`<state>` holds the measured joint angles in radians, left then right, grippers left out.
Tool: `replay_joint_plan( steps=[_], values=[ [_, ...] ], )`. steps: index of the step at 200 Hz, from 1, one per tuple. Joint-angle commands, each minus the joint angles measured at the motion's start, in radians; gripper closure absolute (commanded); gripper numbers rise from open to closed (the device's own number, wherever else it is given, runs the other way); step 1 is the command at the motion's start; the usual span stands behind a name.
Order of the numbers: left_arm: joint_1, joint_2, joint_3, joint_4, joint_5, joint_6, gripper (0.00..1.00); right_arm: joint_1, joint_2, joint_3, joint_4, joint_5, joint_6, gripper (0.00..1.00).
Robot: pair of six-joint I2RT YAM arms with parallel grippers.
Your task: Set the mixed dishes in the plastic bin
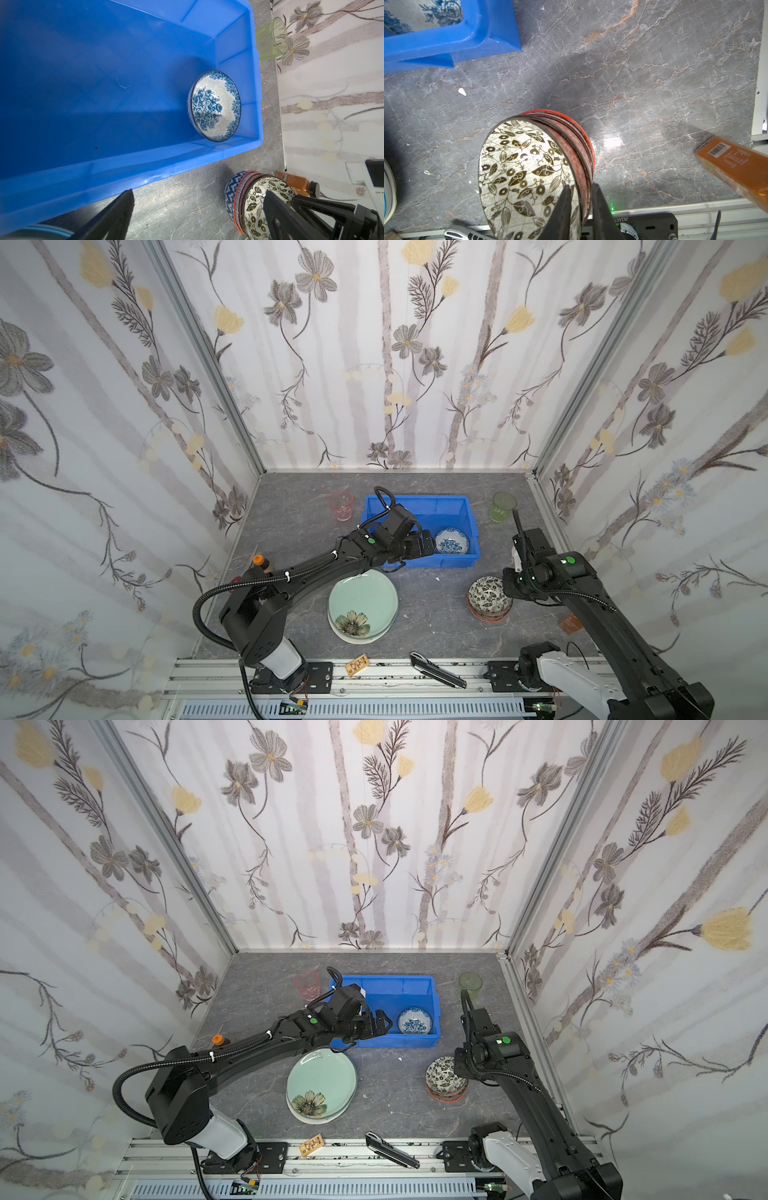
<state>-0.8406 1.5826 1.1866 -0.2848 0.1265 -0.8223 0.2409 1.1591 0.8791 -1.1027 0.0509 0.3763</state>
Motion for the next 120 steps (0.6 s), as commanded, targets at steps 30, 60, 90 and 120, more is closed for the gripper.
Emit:
replay_joint_plan(
  steps=[30, 60, 90, 120],
  values=[
    [0.001, 0.004, 0.001, 0.029, -0.002, -0.005, 0.00, 0.010, 0.023, -0.002, 0.017, 0.003, 0.007, 0.83],
    [0.001, 0.004, 0.001, 0.030, -0.002, -0.005, 0.00, 0.016, 0.033, 0.003, 0.017, 0.012, 0.009, 0.85],
    [0.002, 0.005, 0.002, 0.030, 0.001, -0.005, 0.00, 0.020, 0.030, 0.012, 0.014, 0.023, 0.012, 0.90],
    [0.002, 0.005, 0.001, 0.030, 0.000, -0.006, 0.00, 0.020, 0.024, 0.024, 0.009, 0.026, 0.013, 0.94]
  ],
)
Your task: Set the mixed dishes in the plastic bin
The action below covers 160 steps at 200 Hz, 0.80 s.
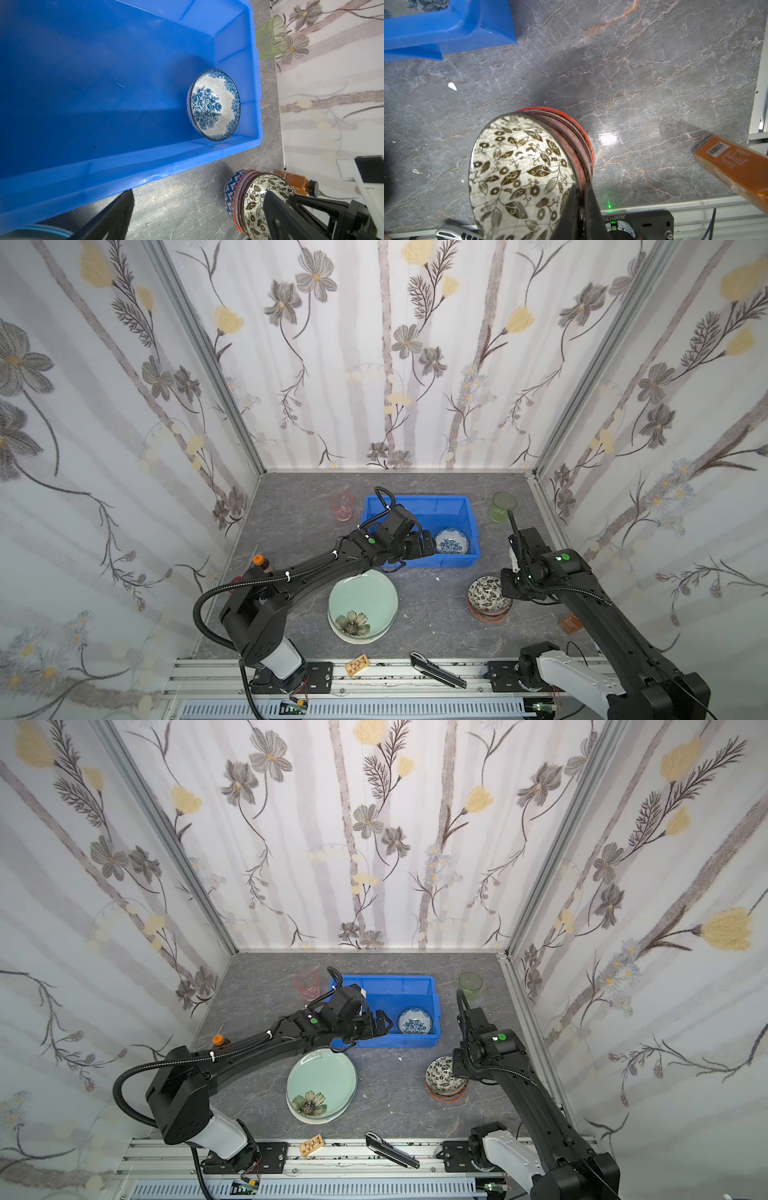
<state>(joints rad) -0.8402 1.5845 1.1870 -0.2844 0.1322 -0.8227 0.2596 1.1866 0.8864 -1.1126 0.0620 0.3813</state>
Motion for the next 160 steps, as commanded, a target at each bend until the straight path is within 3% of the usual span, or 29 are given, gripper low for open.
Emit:
replay_joint_plan(
  steps=[1, 72, 160],
  values=[
    [0.001, 0.003, 0.000, 0.030, -0.005, -0.006, 0.00, 0.002, -0.005, 0.017, 0.018, 0.015, 0.008, 0.94],
    [-0.003, -0.025, -0.017, 0.028, 0.027, -0.065, 0.00, 0.003, -0.019, 0.055, -0.007, 0.009, 0.006, 1.00],
    [-0.131, 0.005, 0.056, 0.025, 0.081, -0.180, 0.00, 0.039, 0.057, 0.273, -0.016, 0.029, -0.023, 1.00]
  ],
)
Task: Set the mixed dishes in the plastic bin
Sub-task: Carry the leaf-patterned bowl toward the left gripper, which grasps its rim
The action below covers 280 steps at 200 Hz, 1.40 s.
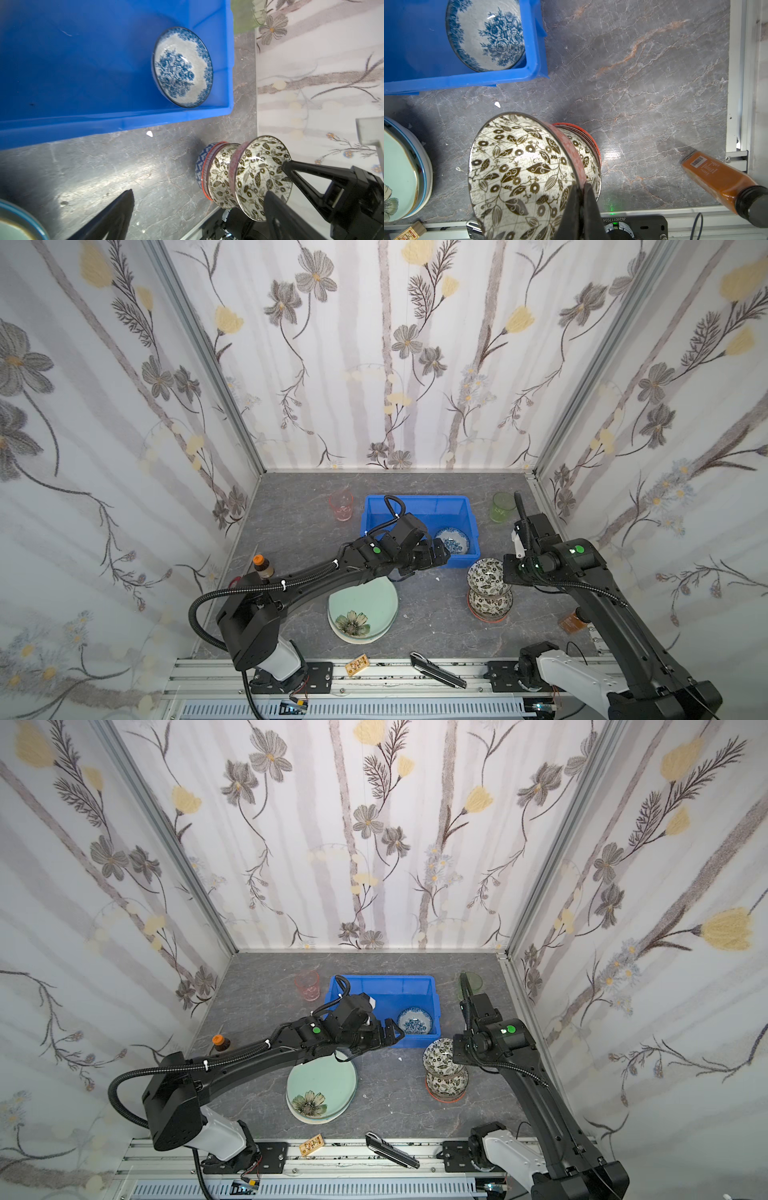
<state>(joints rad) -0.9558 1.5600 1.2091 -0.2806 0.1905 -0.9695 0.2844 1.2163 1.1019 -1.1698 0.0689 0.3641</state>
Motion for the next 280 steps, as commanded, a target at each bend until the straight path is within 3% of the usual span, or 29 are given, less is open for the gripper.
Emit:
replay_joint_plan(
  steps=[1, 112, 175, 225, 280],
  values=[
    [-0.016, 0.031, 0.036, 0.021, 0.024, -0.033, 0.00, 0.015, 0.029, 0.060, 0.043, 0.022, -0.005, 1.00],
    [-0.035, 0.152, 0.122, 0.019, 0.056, -0.023, 0.26, 0.147, 0.198, 0.229, 0.091, 0.101, 0.007, 1.00],
    [-0.020, 0.176, 0.130, 0.015, 0.046, -0.024, 0.54, 0.191, 0.225, 0.243, 0.095, 0.133, 0.017, 1.00],
    [-0.006, 0.184, 0.133, 0.012, 0.025, -0.029, 0.71, 0.209, 0.232, 0.239, 0.104, 0.129, 0.021, 1.00],
    [0.000, 0.201, 0.144, 0.012, 0.026, -0.029, 0.80, 0.226, 0.236, 0.227, 0.126, 0.108, 0.032, 1.00]
  ],
)
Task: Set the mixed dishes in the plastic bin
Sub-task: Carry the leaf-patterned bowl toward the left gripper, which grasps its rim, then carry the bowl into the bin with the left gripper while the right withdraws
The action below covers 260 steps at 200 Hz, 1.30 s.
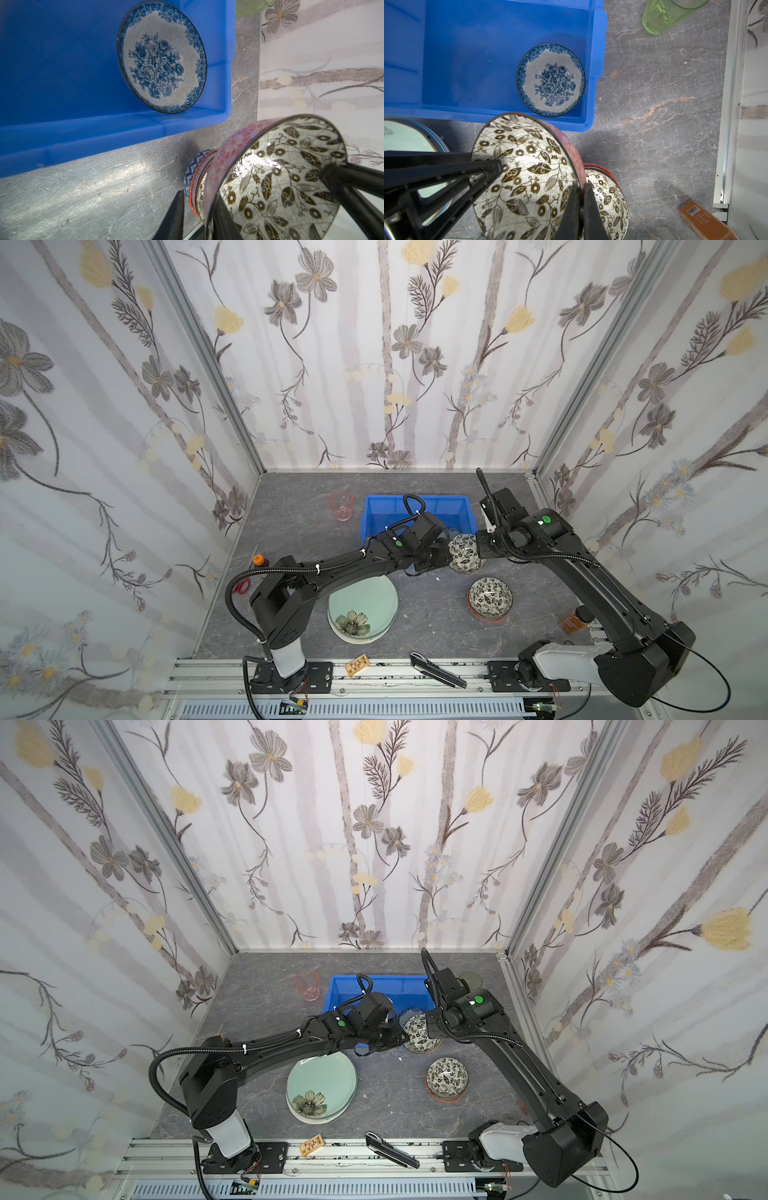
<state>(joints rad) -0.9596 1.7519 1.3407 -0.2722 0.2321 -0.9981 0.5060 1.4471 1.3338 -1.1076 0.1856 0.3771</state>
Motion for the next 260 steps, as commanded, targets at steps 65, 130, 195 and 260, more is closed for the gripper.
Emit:
replay_joint_plan(
  steps=[65, 130, 195, 260],
  values=[
    [0.010, 0.028, 0.025, 0.002, -0.014, 0.005, 0.98, 0.011, -0.001, -0.027, 0.098, -0.060, 0.025, 0.98],
    [0.024, 0.023, 0.027, -0.007, -0.015, 0.033, 1.00, 0.008, -0.016, -0.011, 0.114, -0.077, 0.026, 0.81],
    [0.039, 0.048, 0.143, -0.167, -0.123, 0.150, 1.00, -0.060, -0.100, 0.024, 0.113, -0.092, 0.017, 0.64],
    [0.114, 0.182, 0.351, -0.306, -0.125, 0.300, 1.00, -0.244, -0.254, -0.085, 0.165, -0.241, -0.036, 0.02]
  ],
)
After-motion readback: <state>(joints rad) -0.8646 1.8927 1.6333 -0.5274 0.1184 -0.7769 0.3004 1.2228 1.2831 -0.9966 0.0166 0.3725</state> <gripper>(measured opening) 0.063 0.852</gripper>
